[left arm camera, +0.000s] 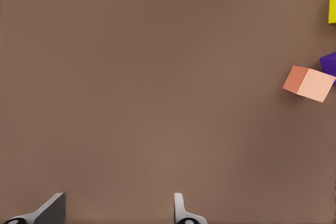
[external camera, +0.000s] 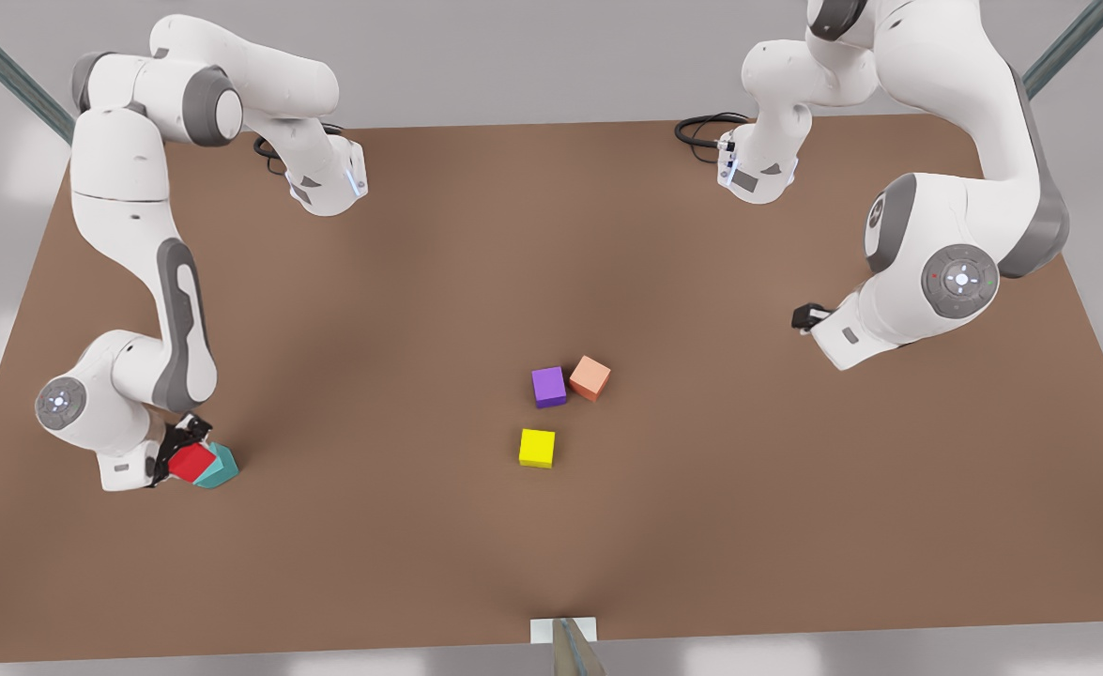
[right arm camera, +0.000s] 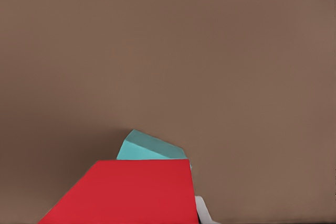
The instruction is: Pick up red wooden cube and pass to hand red wooden cube and place in blue wooden cube
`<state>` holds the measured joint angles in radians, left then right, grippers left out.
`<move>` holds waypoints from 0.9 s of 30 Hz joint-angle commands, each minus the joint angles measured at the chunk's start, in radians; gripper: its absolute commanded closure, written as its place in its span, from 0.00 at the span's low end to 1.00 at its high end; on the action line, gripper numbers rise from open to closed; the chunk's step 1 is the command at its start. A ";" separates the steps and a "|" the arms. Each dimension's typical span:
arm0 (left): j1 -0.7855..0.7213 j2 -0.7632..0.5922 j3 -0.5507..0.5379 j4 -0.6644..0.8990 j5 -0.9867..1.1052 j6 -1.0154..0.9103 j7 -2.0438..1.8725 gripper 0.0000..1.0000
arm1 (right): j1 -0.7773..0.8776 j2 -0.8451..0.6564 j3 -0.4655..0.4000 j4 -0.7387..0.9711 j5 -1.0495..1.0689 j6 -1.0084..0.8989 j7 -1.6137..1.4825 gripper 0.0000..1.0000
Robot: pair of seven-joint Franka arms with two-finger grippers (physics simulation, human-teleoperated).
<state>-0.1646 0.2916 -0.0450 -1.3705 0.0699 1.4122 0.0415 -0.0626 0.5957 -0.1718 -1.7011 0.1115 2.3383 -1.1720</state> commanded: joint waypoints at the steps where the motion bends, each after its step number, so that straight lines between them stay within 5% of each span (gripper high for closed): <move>1: 0.000 0.000 0.001 0.001 -0.002 0.008 -0.180 0.00 | 0.000 0.007 0.000 -0.012 0.000 0.099 0.492 0.43; 9: 0.004 0.009 0.001 -0.002 -0.005 0.007 -0.180 0.00 | -0.002 0.007 0.000 -0.054 0.023 0.118 0.491 0.39; 10: 0.004 0.009 0.001 -0.002 -0.007 0.008 -0.180 0.00 | 0.000 0.007 0.000 -0.054 0.025 0.118 0.491 0.00; 27: -0.003 0.015 -0.003 -0.001 -0.012 0.007 -0.186 0.00 | 0.003 -0.010 0.002 -0.040 0.023 0.104 0.486 0.00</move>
<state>-0.1669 0.3080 -0.0469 -1.3718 0.0590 1.4205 -0.1006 -0.0598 0.5893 -0.1702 -1.7419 0.1333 2.4482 -0.7905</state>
